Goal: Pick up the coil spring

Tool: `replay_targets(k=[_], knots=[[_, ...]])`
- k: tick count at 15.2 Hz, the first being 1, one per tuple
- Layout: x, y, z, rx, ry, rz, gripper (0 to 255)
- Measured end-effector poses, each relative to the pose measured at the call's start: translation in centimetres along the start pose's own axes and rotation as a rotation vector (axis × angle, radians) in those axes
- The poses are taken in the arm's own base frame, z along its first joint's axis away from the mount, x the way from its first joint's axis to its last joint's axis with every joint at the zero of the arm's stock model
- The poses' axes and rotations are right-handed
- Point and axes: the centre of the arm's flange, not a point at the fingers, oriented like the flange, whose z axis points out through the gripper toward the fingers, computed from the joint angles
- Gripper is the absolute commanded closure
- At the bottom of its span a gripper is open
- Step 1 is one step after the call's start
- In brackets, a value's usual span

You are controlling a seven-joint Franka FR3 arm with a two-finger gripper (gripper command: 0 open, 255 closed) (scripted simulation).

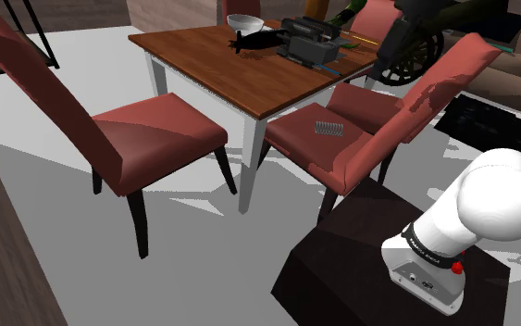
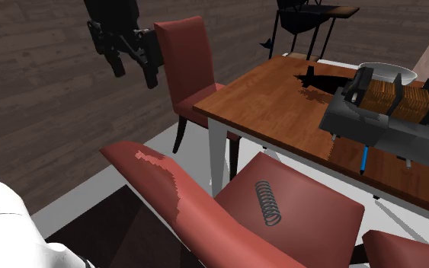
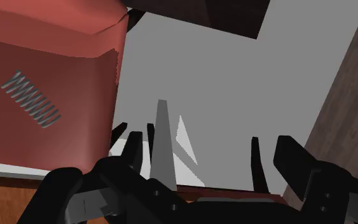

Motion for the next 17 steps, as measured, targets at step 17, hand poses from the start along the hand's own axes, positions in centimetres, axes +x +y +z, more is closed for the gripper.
replay_targets(k=[17], knots=[[3.4, 13.1, 13.9, -0.042, -0.054, -0.187, 0]])
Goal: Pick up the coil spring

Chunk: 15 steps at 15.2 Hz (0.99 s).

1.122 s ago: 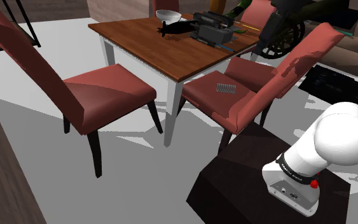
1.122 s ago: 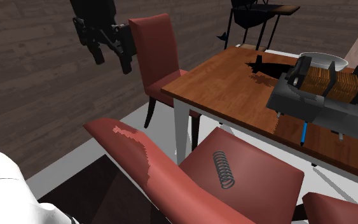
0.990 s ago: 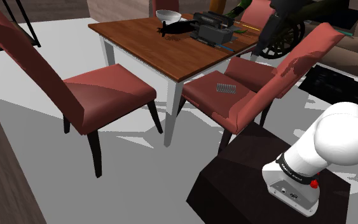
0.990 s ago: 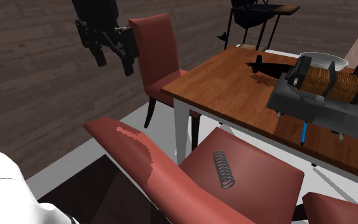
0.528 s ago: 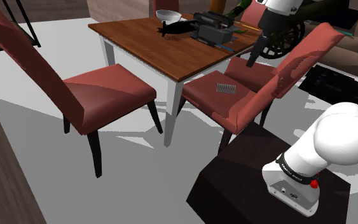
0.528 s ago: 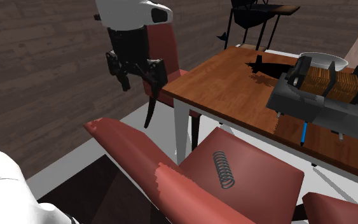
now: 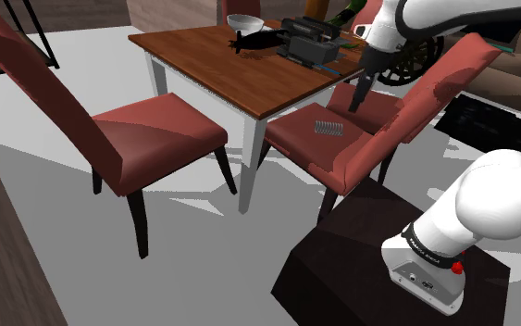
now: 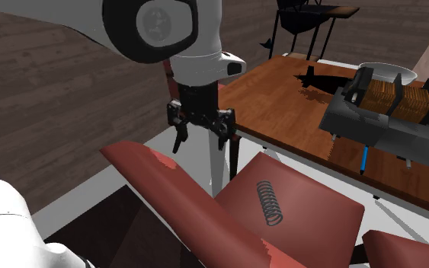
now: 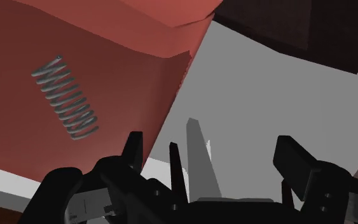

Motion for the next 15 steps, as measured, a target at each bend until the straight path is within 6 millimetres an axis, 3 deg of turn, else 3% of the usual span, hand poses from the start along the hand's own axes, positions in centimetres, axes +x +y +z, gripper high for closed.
replay_targets(k=[15], knots=[[3.0, 13.3, 13.2, -0.043, -0.051, -0.188, 0]])
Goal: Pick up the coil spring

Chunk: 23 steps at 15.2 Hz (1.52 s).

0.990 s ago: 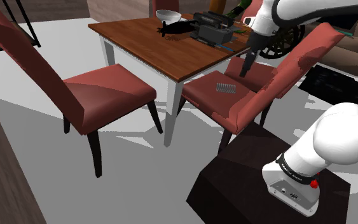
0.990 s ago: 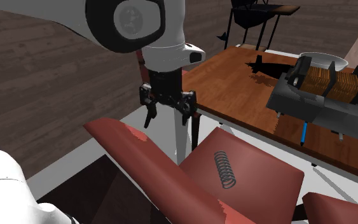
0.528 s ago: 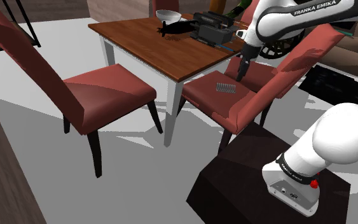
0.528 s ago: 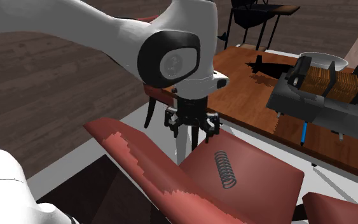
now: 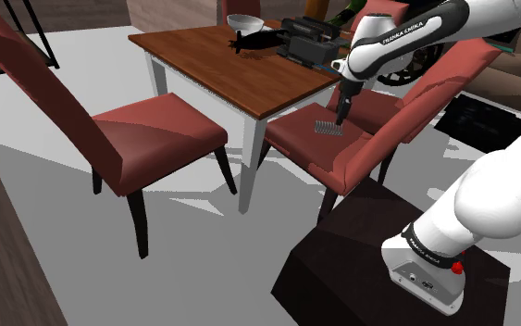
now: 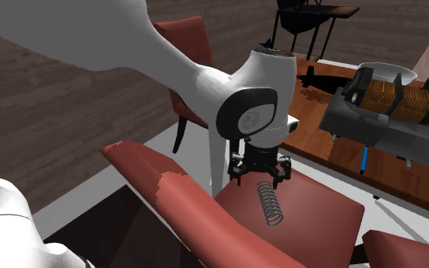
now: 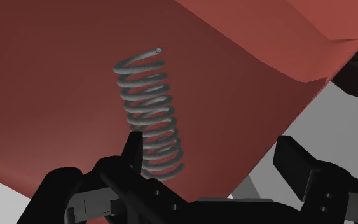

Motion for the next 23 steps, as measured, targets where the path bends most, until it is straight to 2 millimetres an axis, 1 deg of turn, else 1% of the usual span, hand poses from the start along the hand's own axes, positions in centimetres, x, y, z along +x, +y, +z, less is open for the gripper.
replay_targets(k=[2, 3, 4, 5, 9, 12, 13, 23], knots=[[0.7, 1.7, 2.2, -0.006, -0.008, -0.025, 0], [0.9, 2.6, 2.8, -0.009, -0.011, -0.038, 0], [0.8, 3.3, 3.5, -0.011, -0.014, -0.047, 0], [0.8, 3.6, 4.3, -0.012, -0.015, -0.051, 0], [0.9, 3.9, 6.4, -0.014, -0.016, -0.056, 0], [1.1, 3.6, 8.1, -0.014, -0.017, -0.056, 0], [1.0, 3.6, 8.2, -0.014, -0.016, -0.056, 255], [1.0, 3.7, 8.4, -0.014, -0.016, -0.056, 255]])
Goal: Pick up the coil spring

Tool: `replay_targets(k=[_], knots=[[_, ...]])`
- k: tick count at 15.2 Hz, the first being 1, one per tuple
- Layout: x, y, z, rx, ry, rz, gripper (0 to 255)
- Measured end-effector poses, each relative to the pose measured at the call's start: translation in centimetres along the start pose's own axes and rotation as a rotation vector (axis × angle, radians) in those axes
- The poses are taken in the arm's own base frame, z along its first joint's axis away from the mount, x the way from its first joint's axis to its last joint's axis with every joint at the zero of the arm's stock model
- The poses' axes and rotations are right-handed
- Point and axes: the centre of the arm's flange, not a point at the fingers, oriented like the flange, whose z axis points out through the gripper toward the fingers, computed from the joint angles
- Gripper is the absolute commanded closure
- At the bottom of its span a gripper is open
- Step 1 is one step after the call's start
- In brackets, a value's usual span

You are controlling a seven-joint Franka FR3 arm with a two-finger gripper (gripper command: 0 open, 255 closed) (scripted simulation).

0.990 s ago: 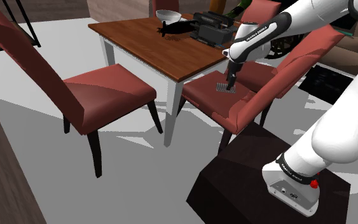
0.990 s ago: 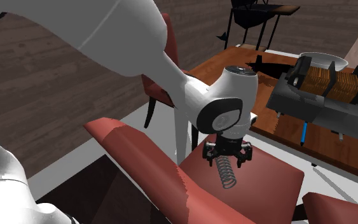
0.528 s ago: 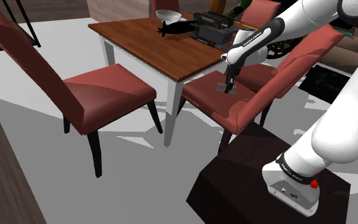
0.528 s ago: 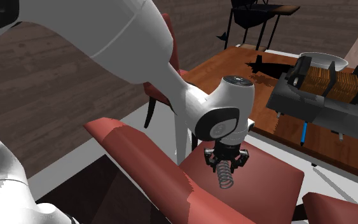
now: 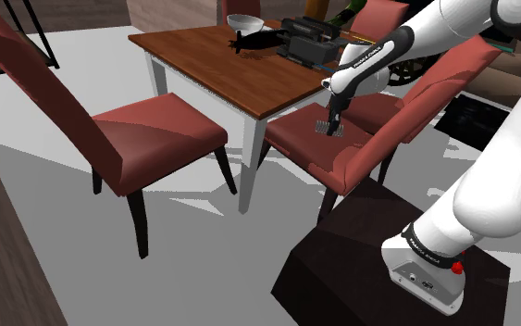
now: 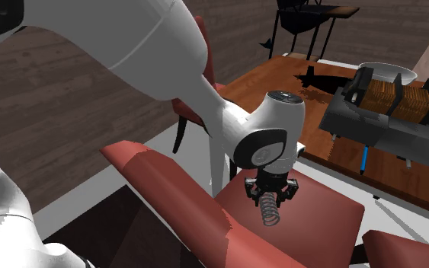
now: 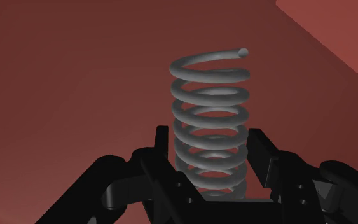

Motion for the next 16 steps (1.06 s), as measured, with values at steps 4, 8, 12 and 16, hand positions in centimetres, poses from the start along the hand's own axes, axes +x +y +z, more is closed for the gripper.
replay_targets(k=[4, 8, 12, 16], knots=[[-0.1, 0.2, -1.6, 0.0, 0.0, 0.0, 255], [-0.1, 0.3, -3.7, 0.0, 0.0, 0.0, 255], [-0.3, 0.4, -5.7, 0.0, 0.0, 0.0, 255], [-0.4, 0.6, -7.7, 0.0, 0.0, 0.0, 255]])
